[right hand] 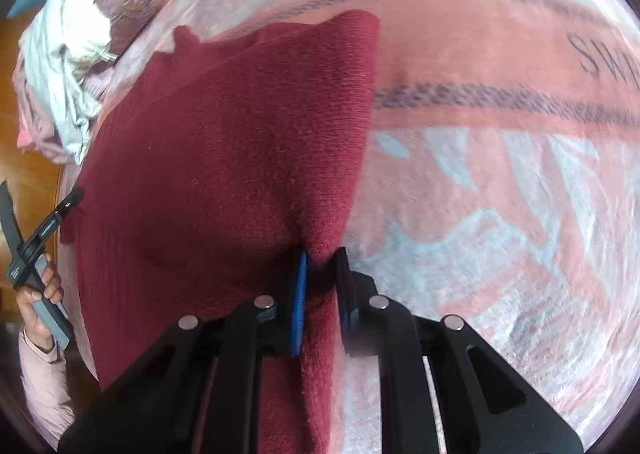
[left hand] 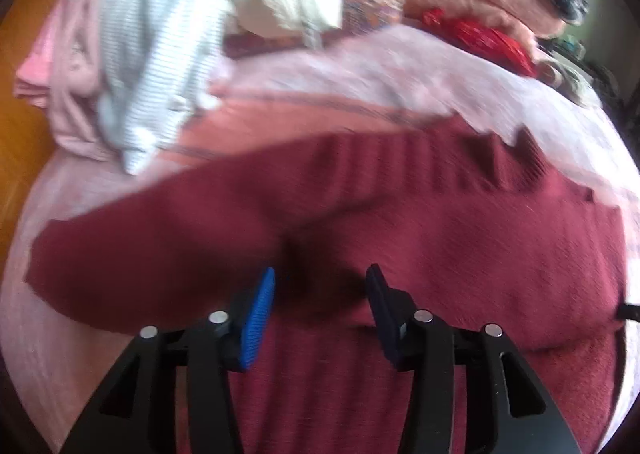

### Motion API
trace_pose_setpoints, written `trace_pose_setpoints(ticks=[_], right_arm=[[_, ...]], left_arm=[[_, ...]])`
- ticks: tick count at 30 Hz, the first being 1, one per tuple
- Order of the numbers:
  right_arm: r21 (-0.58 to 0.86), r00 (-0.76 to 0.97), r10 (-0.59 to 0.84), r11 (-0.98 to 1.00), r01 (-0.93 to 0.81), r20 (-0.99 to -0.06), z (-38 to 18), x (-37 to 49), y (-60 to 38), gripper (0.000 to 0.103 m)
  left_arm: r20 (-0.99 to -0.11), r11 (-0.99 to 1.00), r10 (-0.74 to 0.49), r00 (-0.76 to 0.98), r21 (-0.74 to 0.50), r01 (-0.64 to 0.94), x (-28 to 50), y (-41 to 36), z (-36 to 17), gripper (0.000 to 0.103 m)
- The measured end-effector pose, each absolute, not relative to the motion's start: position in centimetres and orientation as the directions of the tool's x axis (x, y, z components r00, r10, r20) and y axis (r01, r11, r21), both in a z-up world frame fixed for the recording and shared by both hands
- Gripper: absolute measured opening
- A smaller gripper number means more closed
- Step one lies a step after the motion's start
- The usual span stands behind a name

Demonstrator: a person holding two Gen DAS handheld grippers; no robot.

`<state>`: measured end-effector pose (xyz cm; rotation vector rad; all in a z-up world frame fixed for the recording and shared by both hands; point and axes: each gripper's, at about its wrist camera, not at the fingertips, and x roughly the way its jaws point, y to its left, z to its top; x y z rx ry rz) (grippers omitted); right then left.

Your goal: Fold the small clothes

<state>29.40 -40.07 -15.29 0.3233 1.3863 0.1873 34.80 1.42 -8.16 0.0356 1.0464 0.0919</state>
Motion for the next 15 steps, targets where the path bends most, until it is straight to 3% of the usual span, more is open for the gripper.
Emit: trace_pose_setpoints(ticks=[6,12,15], right_arm=[[0.240,0.210,0.230,0.970,0.024,-0.950,-13.3,29.0,-38.9,0.013],[0.234,0.255,0.220,0.972,0.024,-0.942,-12.6,29.2,-39.4,0.018],[0.253,0.258,0.240,0.967,0.018,-0.936,-12.8,29.4,-38.9,0.018]], left_arm=[[-0.875,0.992,0.085,0.476,0.029,-0.123,34.1,5.5,-6.3,0.054],[-0.927,0.969,-0.155,0.342,-0.210,-0.130,32.6,4.7,-8.0,0.055],[-0.932,0.967,-0.170,0.320,-0.220,-0.129,32.9,3.4,-8.6,0.055]])
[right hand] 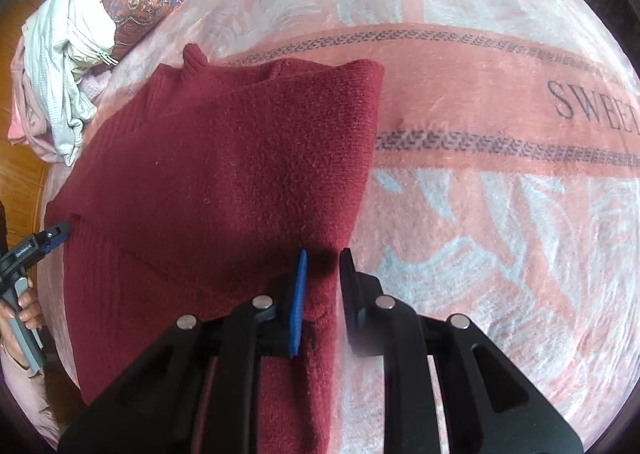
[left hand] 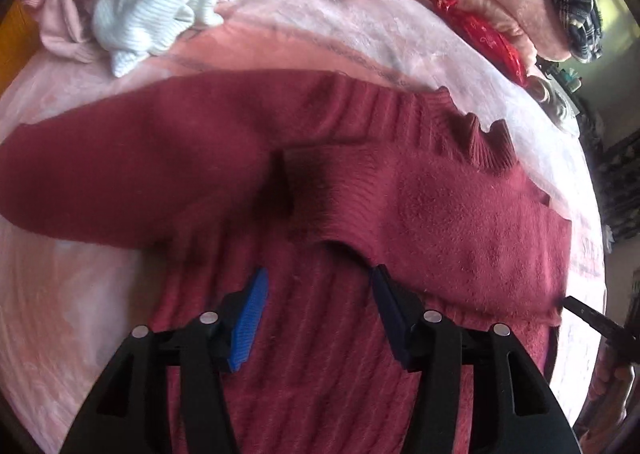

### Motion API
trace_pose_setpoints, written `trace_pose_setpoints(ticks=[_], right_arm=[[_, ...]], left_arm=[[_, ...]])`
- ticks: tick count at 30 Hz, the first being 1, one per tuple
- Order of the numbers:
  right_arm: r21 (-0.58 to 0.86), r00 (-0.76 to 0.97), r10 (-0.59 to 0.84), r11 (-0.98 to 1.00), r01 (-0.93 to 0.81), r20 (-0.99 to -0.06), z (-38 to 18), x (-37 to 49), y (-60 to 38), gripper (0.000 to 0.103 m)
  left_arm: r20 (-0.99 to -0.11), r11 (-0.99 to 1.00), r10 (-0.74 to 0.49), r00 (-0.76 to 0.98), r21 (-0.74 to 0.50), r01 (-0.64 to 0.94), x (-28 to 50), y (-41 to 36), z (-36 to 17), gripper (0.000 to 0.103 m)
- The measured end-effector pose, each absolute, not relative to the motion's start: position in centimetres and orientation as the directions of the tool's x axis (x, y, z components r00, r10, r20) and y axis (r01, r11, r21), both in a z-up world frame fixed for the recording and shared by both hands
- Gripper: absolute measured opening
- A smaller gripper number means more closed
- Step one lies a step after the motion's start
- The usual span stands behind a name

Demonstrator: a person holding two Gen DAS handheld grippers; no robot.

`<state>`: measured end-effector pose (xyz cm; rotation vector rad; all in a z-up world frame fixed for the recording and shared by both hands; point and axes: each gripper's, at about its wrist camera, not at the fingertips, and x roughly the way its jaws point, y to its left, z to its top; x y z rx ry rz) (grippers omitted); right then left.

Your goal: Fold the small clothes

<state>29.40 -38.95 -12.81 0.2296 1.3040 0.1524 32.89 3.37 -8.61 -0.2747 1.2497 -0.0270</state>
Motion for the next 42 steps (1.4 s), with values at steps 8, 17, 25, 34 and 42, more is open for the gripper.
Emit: trace_pose_setpoints(ticks=[8,17,25,34,42], right_arm=[[0.207,0.263,0.208,0.978,-0.032,-0.942,-12.9,29.7,-37.2,0.018],[0.154,0.257,0.167,0.986,-0.068,-0.952,-13.8,29.4,-36.3,0.018],[0.164,0.250,0.173,0.985,-0.056,-0.953,-13.9,29.3,-36.5,0.018],[0.296,0.270,0.298,0.954,-0.051,-0.915,-11.3,29.7,-36.1,0.021],[0.256,0.195,0.265,0.964,-0.073,-0.944,-13.6,30.2,-33.5,0.019]], left_arm=[[-0.926,0.906,-0.247,0.286,-0.325,-0.271,35.3,3.8,-11.6,0.056],[-0.799,0.888,-0.288,0.527,-0.429,-0.165,35.2,3.0,-7.3,0.008],[-0.810,0.991,-0.098,0.578,-0.132,-0.017,32.8,2.3,-7.0,0.059],[-0.858,0.957,-0.096,0.505,-0.219,-0.191,33.4,7.2,-8.1,0.060],[-0.867,0.975,-0.197,0.458,-0.223,-0.002,34.7,0.7,-8.8,0.060]])
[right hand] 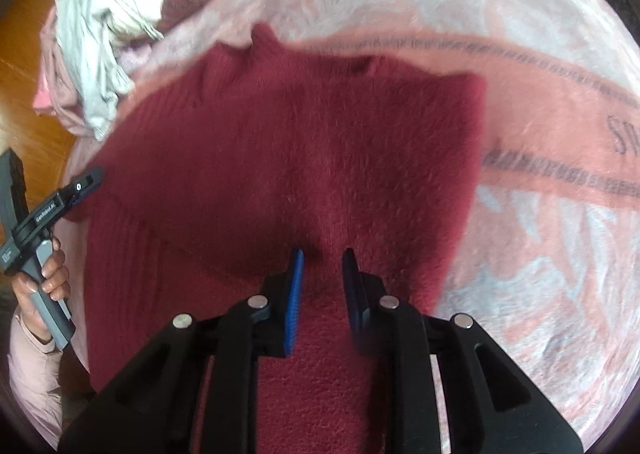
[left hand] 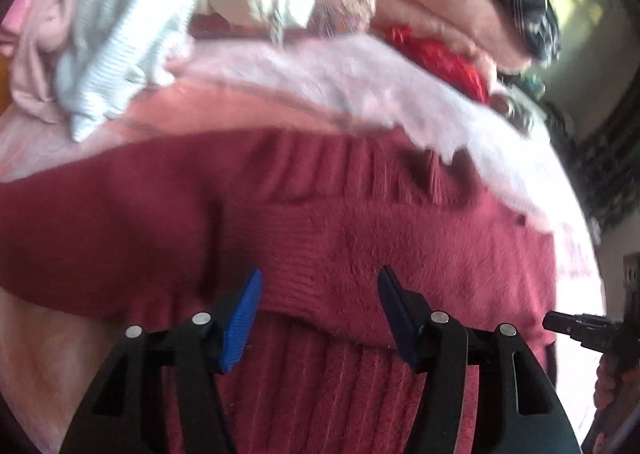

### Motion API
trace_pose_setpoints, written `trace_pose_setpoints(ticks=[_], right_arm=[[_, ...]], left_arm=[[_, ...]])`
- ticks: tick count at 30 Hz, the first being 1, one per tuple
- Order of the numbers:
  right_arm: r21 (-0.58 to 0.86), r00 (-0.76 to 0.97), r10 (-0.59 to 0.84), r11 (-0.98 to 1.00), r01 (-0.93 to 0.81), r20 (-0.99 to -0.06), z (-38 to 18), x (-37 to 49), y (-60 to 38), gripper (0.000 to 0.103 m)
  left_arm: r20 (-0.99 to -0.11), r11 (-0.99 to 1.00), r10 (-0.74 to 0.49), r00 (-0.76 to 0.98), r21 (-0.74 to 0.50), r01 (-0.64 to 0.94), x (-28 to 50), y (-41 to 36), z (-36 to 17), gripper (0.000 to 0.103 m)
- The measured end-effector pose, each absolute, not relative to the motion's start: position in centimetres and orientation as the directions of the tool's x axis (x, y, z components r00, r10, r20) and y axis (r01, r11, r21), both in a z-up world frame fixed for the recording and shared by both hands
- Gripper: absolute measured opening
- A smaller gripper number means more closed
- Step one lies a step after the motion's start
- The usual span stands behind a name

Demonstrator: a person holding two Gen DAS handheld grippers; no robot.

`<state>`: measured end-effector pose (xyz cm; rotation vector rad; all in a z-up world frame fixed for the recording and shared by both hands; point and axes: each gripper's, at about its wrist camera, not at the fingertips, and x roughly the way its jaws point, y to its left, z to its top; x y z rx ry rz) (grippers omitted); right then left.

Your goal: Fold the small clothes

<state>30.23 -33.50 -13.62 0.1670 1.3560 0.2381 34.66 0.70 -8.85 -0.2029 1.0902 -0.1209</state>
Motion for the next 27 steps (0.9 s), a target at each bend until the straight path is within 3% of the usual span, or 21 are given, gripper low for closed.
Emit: trace_pose_setpoints(ticks=[3,8,12,17,20,27], right_arm=[[0.282,0.182,0.285,0.958,-0.044,-0.941,-15.0,30.4,-34.0,0.018],[0.289,0.189,0.290,0.957,-0.036,-0.938,-13.6,30.4,-33.8,0.022],[0.298,0.213,0.309,0.951,-0.082,-0.927,-11.4,30.2,-31.2,0.031],[0.312,0.224,0.335,0.941,-0.132,-0.915,-10.1,30.3,-26.9,0.040],[0.317,0.205,0.348,0.934,-0.167,-0.915,-10.5,30.0,-24.5,0.051],[0.268,0.190,0.309,0.939,-0.217,-0.932,-11.9,31.0,-20.5,0.051]], left_arm=[[-0.907,0.986,-0.144,0.395,-0.163,-0.015,35.2,0.3,-11.4,0.055],[-0.898,0.992,-0.124,0.422,-0.126,0.024,34.4,-0.1,-10.8,0.057],[-0.900,0.990,-0.126,0.417,-0.143,-0.010,33.7,1.7,-9.5,0.087],[-0.905,0.994,-0.043,0.423,-0.081,-0.072,33.0,6.9,-7.7,0.095],[-0.912,0.986,0.010,0.411,-0.059,-0.156,32.1,11.6,-7.3,0.099],[-0.916,0.910,0.174,0.361,0.009,-0.415,30.3,25.6,-8.3,0.099]])
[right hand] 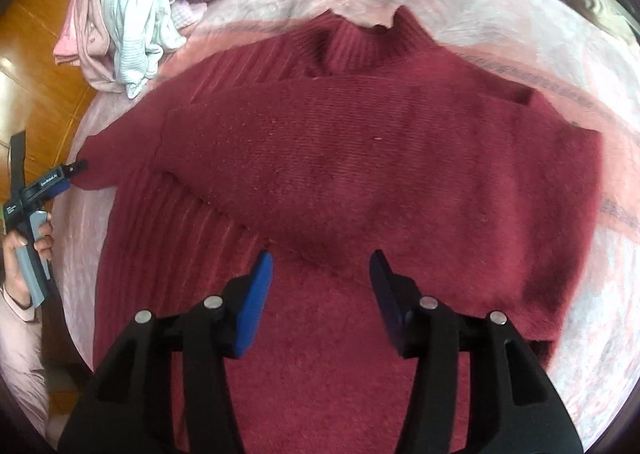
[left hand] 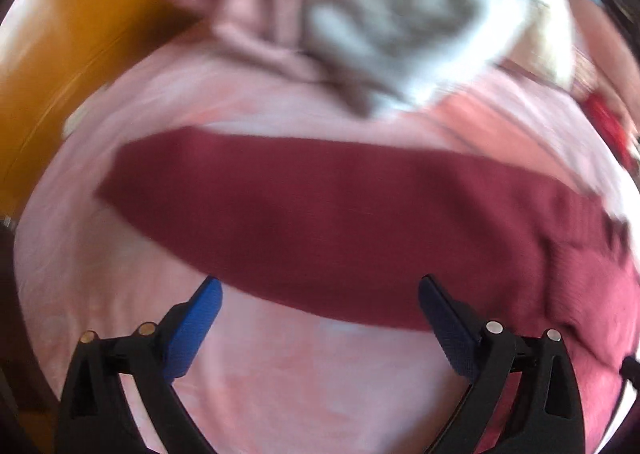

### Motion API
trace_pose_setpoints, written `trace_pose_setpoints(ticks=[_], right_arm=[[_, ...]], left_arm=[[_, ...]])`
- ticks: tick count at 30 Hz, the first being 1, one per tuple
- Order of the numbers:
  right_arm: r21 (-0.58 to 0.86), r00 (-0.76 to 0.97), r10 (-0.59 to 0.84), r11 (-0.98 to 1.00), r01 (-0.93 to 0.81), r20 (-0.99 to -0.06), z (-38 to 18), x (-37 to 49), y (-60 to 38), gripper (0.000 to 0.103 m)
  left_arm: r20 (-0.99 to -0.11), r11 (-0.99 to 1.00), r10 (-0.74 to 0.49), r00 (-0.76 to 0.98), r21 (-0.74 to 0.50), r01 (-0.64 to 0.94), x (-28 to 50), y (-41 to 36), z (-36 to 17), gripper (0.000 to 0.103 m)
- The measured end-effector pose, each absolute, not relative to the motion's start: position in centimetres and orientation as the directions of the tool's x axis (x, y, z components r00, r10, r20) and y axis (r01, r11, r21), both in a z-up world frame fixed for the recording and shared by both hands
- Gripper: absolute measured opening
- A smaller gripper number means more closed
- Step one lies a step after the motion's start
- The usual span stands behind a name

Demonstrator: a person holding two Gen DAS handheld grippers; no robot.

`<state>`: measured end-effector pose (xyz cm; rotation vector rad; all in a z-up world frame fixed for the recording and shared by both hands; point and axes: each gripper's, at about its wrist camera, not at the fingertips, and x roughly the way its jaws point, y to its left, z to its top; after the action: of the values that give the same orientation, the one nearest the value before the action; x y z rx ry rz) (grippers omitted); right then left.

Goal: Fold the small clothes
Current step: 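Move the left tool to the other sleeve cuff and grasp it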

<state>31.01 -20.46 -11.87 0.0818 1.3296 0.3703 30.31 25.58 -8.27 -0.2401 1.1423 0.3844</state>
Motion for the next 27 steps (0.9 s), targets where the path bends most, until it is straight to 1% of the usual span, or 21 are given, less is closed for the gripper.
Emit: trace_pose_setpoints(ticks=[4,6,9,12,14,15,16,17,18,19,20,21,22,23,27], right_arm=[[0.266,0.179,0.308,0.937,-0.224,-0.934,-12.5,31.8,-18.7,0.051],[0.267,0.171,0.308,0.937,-0.226,-0.936,-12.9,32.1,-18.1,0.051],[0.259,0.163,0.300,0.937,-0.234,-0.940,-13.7,32.2,-17.0,0.052],[0.226,0.174,0.275,0.940,-0.256,-0.946,-13.9,32.1,-16.3,0.055],[0.218,0.178,0.270,0.939,-0.264,-0.946,-14.0,32.0,-16.1,0.055],[0.219,0.178,0.270,0.940,-0.264,-0.946,-14.2,32.1,-16.0,0.055],[0.220,0.177,0.271,0.940,-0.262,-0.946,-14.3,32.2,-16.0,0.055],[0.223,0.176,0.273,0.940,-0.259,-0.946,-14.4,32.2,-16.0,0.055],[0.226,0.176,0.276,0.939,-0.258,-0.945,-14.5,32.3,-15.9,0.055],[0.227,0.176,0.277,0.939,-0.258,-0.945,-14.5,32.3,-16.0,0.055],[0.227,0.176,0.278,0.938,-0.260,-0.944,-14.5,32.3,-16.0,0.055],[0.228,0.177,0.279,0.938,-0.261,-0.944,-14.5,32.2,-15.9,0.054],[0.231,0.177,0.281,0.937,-0.261,-0.943,-14.5,32.2,-15.9,0.054],[0.235,0.177,0.286,0.937,-0.259,-0.942,-14.4,32.1,-16.2,0.054],[0.261,0.175,0.310,0.931,-0.256,-0.935,-14.2,31.7,-17.2,0.054]], left_arm=[[-0.925,0.858,0.184,0.332,-0.014,-0.514,29.7,31.4,-9.1,0.098],[-0.923,0.845,0.193,0.332,-0.015,-0.534,29.8,33.0,-9.3,0.098],[-0.911,0.827,0.246,0.332,0.018,-0.562,30.4,35.2,-9.7,0.099],[-0.918,0.821,0.226,0.326,0.000,-0.570,31.0,36.8,-11.1,0.098],[-0.919,0.820,0.172,0.355,-0.067,-0.568,31.3,37.7,-12.1,0.093],[-0.917,0.819,0.155,0.368,-0.089,-0.567,31.3,37.7,-12.3,0.088],[-0.919,0.818,0.148,0.366,-0.094,-0.567,31.3,37.8,-12.7,0.087],[-0.921,0.823,0.172,0.350,-0.061,-0.565,31.6,37.6,-12.9,0.080],[-0.917,0.830,0.192,0.350,-0.038,-0.556,31.8,37.4,-12.8,0.060],[-0.912,0.837,0.196,0.361,-0.037,-0.546,31.9,37.4,-12.7,0.029],[-0.911,0.842,0.178,0.372,-0.055,-0.537,31.9,37.2,-12.5,0.022],[-0.910,0.835,0.156,0.383,-0.086,-0.543,31.8,37.4,-12.3,0.010],[-0.910,0.824,0.121,0.398,-0.131,-0.551,31.7,37.5,-12.0,0.008],[-0.907,0.816,0.111,0.405,-0.149,-0.558,31.6,37.5,-11.9,0.008],[-0.881,0.807,0.105,0.461,-0.195,-0.557,31.1,36.4,-10.5,0.007]])
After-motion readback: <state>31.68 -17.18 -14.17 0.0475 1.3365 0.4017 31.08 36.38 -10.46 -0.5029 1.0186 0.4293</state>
